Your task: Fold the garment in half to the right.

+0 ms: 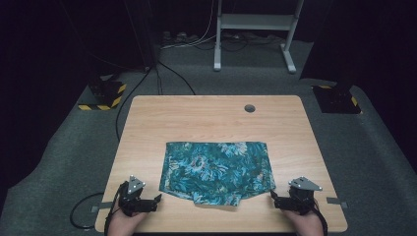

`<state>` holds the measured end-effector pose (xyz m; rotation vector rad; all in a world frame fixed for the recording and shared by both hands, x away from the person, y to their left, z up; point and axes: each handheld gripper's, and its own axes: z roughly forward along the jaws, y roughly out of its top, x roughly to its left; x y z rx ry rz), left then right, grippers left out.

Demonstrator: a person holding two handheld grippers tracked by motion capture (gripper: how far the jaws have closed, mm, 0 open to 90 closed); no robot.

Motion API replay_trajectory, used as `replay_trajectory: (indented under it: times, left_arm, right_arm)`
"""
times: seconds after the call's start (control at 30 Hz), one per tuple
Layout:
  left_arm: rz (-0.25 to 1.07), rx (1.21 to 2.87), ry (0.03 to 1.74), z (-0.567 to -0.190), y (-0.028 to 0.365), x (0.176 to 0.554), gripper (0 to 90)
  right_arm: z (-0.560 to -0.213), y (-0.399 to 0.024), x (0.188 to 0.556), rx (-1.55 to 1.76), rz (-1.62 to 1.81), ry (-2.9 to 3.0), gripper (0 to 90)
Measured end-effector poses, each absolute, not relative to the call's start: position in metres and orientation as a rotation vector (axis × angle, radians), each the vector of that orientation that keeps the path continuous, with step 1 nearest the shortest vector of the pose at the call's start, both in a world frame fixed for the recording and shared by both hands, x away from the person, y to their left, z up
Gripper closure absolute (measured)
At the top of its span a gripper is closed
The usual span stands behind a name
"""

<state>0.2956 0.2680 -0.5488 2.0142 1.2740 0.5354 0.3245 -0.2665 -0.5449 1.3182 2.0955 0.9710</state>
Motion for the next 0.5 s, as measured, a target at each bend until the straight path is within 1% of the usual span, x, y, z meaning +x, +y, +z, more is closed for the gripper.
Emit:
replay_trajectory:
  times: [0.13, 0.17, 0.3, 0.5]
  left_arm:
    - [0.520, 2.009, 1.222, -0.544, 0.269, 0.297, 0.5]
    - [0.542, 2.024, 1.188, -0.539, 0.268, 0.297, 0.6]
    - [0.520, 1.993, 1.175, -0.525, 0.269, 0.300, 0.9]
    - [0.479, 1.968, 1.175, -0.515, 0.269, 0.308, 0.9]
  right_arm:
    - [-0.544, -0.267, 0.322, 1.300, 1.002, 2.078, 1.7]
    - [-0.544, -0.266, 0.322, 1.294, 1.002, 2.077, 1.6]
    - [-0.540, -0.260, 0.321, 1.245, 1.010, 2.092, 1.7]
    - [-0.531, -0.249, 0.318, 1.189, 1.054, 2.106, 1.7]
